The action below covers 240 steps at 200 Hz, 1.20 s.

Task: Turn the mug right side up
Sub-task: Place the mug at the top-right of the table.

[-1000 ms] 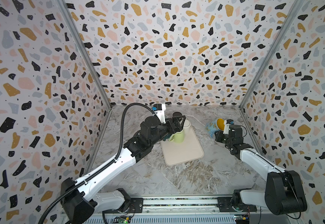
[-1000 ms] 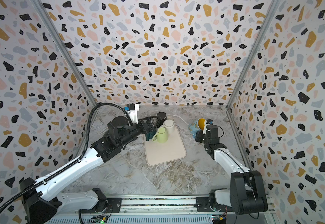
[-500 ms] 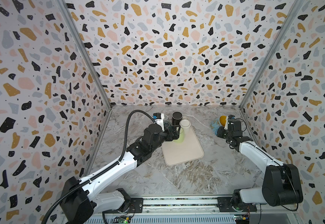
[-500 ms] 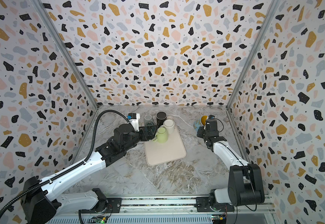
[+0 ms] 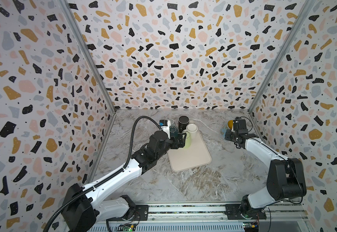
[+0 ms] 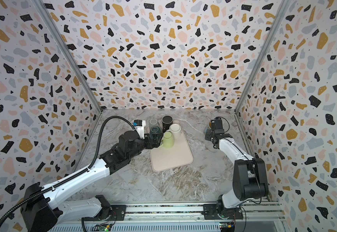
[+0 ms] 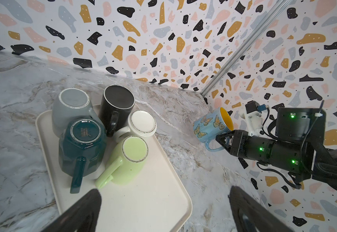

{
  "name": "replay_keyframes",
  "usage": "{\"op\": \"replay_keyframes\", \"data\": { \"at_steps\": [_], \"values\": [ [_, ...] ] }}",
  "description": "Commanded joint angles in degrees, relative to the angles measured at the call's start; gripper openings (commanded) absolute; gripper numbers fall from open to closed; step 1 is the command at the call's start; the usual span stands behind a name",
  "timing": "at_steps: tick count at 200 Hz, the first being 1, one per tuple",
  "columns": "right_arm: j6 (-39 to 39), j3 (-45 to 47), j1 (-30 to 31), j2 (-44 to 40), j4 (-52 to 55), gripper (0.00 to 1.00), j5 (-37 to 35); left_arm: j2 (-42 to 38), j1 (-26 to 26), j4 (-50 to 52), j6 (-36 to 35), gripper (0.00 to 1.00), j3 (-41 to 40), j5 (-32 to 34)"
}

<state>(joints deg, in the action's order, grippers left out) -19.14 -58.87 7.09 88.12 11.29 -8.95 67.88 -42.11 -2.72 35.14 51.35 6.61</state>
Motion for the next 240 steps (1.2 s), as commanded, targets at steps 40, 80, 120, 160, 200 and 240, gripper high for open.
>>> {"op": "replay_keyframes", "data": {
  "at_steps": [40, 80, 120, 160, 200, 240],
  "values": [
    [2.36, -4.46, 0.72, 0.59, -1.66, 0.00, -5.15, -0.73, 0.28, -2.11, -1.82, 1.00, -1.17, 1.65],
    [2.90, -5.83, 1.17, 2.78, 0.20, 0.01, -5.05, -0.73, 0.27, -1.94, -2.21, 1.00, -0.99, 1.52],
    [2.84, -5.64, 1.95, 2.16, -0.22, 0.79, -5.23, -0.93, 0.27, -1.67, -2.56, 1.00, -1.19, 1.67],
    [2.58, -4.74, 2.32, -0.33, -0.97, 0.85, -4.23, -0.99, 0.28, -1.75, -3.08, 1.00, -1.50, 2.00],
    [1.01, -3.04, 2.49, -4.18, -1.26, 0.96, -0.34, -1.68, 0.27, -1.36, -4.10, 1.00, -2.38, 3.18],
    [-0.62, 1.78, 2.35, -9.69, -2.32, 0.99, 6.12, -2.09, 0.27, -2.03, -3.98, 1.00, -4.04, 3.37]
  ]
}}
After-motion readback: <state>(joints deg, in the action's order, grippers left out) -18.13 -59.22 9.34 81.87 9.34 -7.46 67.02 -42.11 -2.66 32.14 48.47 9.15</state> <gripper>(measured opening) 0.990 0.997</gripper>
